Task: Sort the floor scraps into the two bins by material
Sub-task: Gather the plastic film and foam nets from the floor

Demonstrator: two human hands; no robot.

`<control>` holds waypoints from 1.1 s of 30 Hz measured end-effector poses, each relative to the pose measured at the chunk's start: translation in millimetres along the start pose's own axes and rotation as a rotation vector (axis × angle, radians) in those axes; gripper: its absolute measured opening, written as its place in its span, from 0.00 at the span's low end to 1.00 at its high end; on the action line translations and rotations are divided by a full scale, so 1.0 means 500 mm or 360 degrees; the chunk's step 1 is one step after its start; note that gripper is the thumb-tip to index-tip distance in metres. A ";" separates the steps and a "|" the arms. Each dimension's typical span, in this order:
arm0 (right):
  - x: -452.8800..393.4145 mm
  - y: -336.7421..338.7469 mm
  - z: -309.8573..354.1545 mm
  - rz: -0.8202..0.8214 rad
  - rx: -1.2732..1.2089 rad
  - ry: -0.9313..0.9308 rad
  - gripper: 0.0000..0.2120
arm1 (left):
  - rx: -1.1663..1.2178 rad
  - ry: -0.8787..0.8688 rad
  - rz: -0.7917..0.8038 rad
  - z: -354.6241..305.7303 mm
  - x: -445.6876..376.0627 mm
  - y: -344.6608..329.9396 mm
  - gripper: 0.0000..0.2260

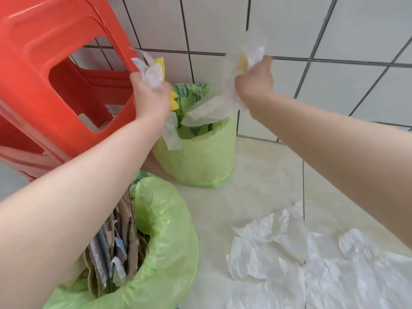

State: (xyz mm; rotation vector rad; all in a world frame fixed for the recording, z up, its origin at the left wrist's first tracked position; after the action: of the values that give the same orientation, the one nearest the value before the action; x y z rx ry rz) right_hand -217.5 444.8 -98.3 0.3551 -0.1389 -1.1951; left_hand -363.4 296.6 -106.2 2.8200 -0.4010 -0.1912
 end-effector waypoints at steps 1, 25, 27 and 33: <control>-0.010 -0.017 0.012 -0.0038 0.0039 0.0062 0.20 | -0.0031 -0.0062 -0.0009 0.001 -0.011 -0.011 0.19; 0.015 -0.085 -0.054 0.0701 0.0659 0.0555 0.21 | -0.0895 -0.0136 0.0413 0.065 0.009 -0.041 0.20; 0.034 -0.051 -0.064 0.0656 0.0635 0.0583 0.18 | -0.0829 -0.0202 0.0331 0.058 0.031 -0.037 0.16; 0.125 0.073 -0.153 0.0590 0.0611 0.0501 0.14 | -0.0668 -0.0431 0.0373 0.036 0.132 -0.048 0.08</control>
State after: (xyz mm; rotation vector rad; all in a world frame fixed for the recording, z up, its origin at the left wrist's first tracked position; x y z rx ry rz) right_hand -140.3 413.6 -162.5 0.8127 -0.1523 -0.7300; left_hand -297.6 294.7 -136.6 2.3185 -0.6600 -0.5409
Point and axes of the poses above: each hand's wrist, its own x-axis away from the middle knuckle, its own y-axis out of the back of the hand, z = x × y, the point moved 3 cm from there along -x, towards the middle knuckle, and after that the axes turned 6 degrees about y, right-handed, at the moved point
